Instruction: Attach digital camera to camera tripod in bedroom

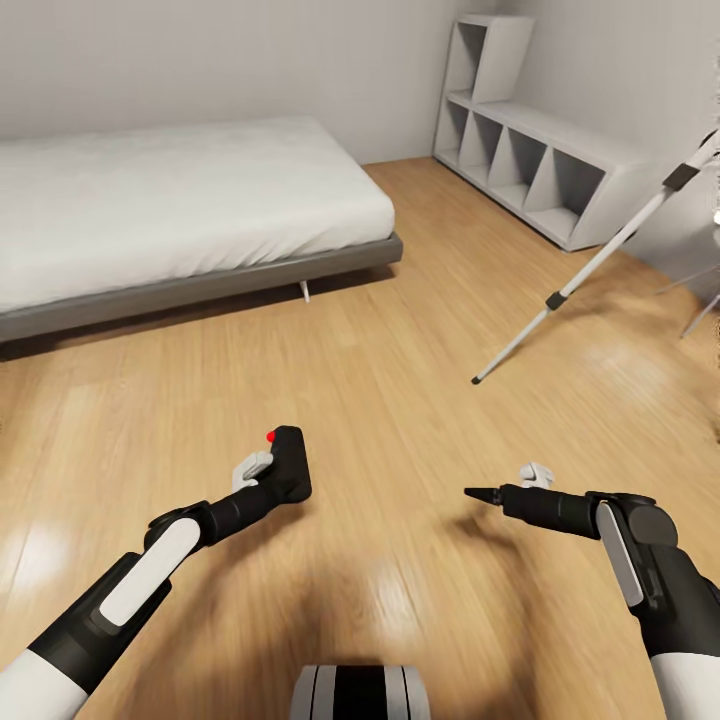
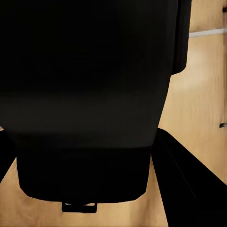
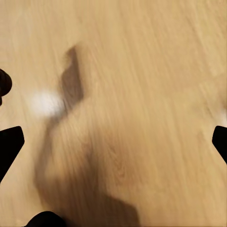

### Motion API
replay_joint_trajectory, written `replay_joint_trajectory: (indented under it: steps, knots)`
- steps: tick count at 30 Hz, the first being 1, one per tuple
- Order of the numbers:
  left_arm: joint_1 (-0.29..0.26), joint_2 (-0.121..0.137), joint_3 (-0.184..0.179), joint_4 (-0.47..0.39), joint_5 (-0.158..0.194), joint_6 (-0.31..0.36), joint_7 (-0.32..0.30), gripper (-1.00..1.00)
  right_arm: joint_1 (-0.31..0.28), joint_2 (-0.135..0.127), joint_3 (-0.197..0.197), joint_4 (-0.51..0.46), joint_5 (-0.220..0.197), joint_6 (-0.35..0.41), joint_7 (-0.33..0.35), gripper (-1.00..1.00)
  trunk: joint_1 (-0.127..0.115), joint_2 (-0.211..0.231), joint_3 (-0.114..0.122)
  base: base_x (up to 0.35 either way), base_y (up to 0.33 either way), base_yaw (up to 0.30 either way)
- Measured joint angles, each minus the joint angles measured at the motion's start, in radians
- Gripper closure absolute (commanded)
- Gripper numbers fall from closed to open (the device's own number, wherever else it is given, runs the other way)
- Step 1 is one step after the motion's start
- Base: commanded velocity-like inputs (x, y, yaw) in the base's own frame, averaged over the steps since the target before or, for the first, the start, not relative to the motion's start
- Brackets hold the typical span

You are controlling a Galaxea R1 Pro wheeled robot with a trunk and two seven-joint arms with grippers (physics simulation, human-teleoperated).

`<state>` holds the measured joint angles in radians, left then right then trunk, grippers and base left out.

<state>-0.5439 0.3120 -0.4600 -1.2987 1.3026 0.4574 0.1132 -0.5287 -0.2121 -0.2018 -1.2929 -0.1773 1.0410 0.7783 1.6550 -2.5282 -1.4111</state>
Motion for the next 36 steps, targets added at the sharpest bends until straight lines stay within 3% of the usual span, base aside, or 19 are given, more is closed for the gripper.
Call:
replay_joint_trajectory:
  steps: [13,20,36]
  knots:
    - [0.000,-0.005,-0.004,0.014,0.000,-0.001,-0.001,1.00,0.000,0.000,-0.002,-0.014,-0.005,0.000,0.001,-1.00,-0.006,0.003,0.050,0.000,0.000,0.000]
    - [0.000,-0.007,-0.063,0.021,-0.001,-0.004,0.000,1.00,0.000,-0.001,-0.002,-0.021,-0.004,0.000,0.000,-1.00,-0.009,0.005,0.077,0.000,0.000,0.000]
    - [0.000,-0.008,-0.073,0.021,-0.001,-0.004,0.001,1.00,0.000,0.000,0.000,-0.021,0.000,0.000,0.000,-1.00,-0.016,0.008,0.139,0.000,0.000,0.000]
